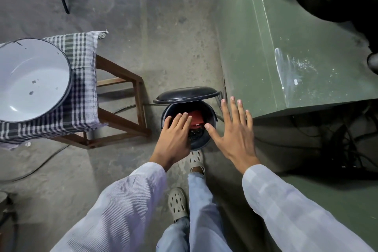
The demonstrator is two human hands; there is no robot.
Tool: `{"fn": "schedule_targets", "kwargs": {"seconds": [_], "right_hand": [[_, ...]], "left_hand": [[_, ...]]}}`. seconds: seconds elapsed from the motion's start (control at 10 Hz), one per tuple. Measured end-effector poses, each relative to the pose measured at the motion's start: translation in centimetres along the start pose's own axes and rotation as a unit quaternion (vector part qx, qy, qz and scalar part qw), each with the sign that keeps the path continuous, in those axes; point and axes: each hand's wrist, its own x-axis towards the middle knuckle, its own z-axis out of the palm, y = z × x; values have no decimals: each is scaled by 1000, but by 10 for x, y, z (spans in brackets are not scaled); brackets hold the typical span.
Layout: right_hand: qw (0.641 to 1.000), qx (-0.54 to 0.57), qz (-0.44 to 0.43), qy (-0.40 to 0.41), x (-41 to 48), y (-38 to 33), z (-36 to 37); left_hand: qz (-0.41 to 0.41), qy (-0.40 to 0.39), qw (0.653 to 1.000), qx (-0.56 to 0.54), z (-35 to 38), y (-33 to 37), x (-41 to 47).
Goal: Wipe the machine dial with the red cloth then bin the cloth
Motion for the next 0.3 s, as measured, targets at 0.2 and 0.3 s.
{"fn": "schedule_targets", "kwargs": {"seconds": [0.2,0.3], "right_hand": [[1000,15,-8,15,2,-11,-21],[999,18,-17,42,1,-20,-39]], "left_hand": [[-29,101,994,-14,-39,-11,-3],[-45,150,988,-11,-64,-10,-6]]}}
